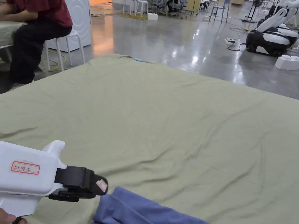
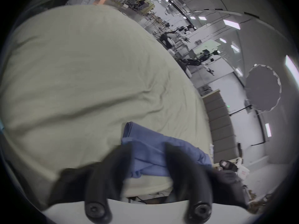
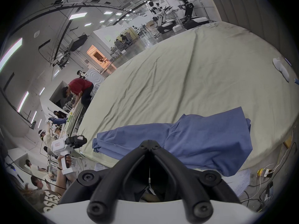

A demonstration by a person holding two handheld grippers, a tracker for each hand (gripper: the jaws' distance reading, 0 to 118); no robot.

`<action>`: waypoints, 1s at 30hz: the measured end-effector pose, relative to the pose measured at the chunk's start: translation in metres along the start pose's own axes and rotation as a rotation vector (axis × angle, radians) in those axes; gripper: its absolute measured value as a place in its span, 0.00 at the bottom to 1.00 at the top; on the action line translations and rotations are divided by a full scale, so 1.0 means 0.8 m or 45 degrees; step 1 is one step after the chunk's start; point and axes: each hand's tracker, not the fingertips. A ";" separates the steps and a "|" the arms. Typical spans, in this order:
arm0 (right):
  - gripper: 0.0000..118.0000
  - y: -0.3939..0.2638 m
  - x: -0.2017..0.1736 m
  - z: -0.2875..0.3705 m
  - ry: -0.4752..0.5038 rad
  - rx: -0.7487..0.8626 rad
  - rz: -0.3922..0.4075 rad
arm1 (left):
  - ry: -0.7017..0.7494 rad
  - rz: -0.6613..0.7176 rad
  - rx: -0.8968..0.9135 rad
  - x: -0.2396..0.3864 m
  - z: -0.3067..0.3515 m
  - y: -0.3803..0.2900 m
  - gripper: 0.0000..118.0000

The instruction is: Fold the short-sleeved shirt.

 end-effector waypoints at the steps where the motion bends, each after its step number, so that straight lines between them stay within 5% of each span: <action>1: 0.02 0.000 -0.003 -0.001 -0.009 -0.003 0.003 | -0.054 0.032 -0.044 -0.011 -0.010 0.007 0.88; 4: 0.02 0.001 -0.012 -0.001 -0.049 -0.024 0.024 | -0.223 0.153 -0.218 -0.044 -0.050 0.018 0.94; 8: 0.02 0.006 -0.023 0.000 -0.054 -0.034 0.022 | -0.182 0.145 -0.392 -0.058 -0.107 0.010 0.95; 10: 0.02 0.010 -0.029 -0.001 -0.044 -0.037 0.019 | -0.320 0.078 -0.360 -0.048 -0.111 0.015 0.95; 12: 0.02 0.015 -0.036 -0.004 -0.033 -0.045 0.031 | -0.451 0.197 -0.401 -0.046 -0.134 0.006 0.94; 15: 0.02 0.021 -0.045 -0.010 -0.027 -0.060 0.073 | -0.578 0.289 -0.456 -0.037 -0.175 -0.015 0.72; 17: 0.02 0.023 -0.047 -0.013 -0.017 -0.075 0.079 | -0.471 0.334 -0.499 -0.025 -0.192 -0.026 0.53; 18: 0.02 0.023 -0.046 -0.013 -0.008 -0.083 0.078 | -0.354 0.352 -0.542 -0.021 -0.202 -0.035 0.19; 19: 0.02 0.024 -0.045 -0.013 -0.004 -0.088 0.079 | -0.285 0.370 -0.523 -0.033 -0.206 -0.035 0.13; 30: 0.02 0.028 -0.038 -0.007 -0.050 -0.066 0.056 | -0.731 0.603 -0.053 -0.060 -0.064 -0.037 0.12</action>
